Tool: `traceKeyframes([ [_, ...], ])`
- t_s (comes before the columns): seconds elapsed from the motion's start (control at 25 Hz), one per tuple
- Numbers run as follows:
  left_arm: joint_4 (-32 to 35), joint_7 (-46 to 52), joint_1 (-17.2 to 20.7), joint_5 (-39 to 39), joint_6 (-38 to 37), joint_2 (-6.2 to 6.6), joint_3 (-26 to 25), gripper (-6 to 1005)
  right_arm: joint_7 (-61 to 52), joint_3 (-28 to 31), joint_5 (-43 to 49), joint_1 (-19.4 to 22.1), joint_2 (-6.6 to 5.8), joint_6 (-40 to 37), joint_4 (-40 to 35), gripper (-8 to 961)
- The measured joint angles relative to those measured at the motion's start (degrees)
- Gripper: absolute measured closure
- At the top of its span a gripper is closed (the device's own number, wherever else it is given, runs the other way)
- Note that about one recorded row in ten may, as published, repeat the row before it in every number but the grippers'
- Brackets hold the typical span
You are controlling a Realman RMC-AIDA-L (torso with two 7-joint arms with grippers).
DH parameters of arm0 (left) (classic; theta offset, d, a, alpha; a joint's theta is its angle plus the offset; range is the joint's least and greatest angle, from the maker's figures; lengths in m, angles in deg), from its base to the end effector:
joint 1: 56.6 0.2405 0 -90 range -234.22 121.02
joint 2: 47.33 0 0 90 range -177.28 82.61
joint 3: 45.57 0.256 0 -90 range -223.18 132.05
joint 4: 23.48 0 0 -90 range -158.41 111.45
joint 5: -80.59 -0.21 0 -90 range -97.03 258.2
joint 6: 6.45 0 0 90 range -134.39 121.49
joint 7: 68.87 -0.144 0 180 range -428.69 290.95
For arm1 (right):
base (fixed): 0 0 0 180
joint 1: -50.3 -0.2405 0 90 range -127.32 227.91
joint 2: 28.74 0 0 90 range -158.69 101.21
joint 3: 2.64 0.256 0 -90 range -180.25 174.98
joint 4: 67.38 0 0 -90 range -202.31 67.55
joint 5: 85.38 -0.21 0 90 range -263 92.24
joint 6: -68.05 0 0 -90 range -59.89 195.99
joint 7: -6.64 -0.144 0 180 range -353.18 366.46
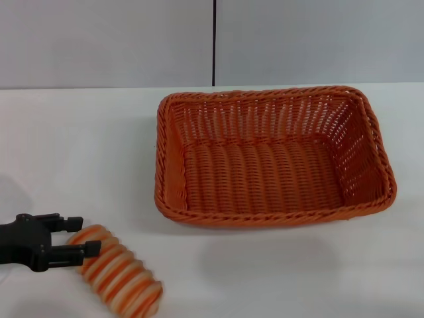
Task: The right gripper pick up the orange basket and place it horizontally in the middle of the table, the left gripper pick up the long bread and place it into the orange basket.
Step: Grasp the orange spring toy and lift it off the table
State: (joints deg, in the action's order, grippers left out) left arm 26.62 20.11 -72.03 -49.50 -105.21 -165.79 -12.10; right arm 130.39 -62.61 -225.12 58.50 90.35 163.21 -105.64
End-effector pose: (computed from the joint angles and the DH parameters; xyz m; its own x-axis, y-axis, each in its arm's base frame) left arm -0.3472 0.2390 0.0374 0.7000 0.6358 0.3252 0.6977 -0.7060 -0.1213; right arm 0.3404 0.1797 0.0946 0.3950 0.2371 -0.8876 -0.7751 -0.4327 -0.4605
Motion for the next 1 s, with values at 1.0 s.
traceKeyframes([
  [1.0, -0.09, -2.24, -0.48, -0.74, 2.69, 0.33, 1.48, 400, -0.01, 1.1, -0.1, -2.23, -0.09, 1.35, 2.58, 293],
])
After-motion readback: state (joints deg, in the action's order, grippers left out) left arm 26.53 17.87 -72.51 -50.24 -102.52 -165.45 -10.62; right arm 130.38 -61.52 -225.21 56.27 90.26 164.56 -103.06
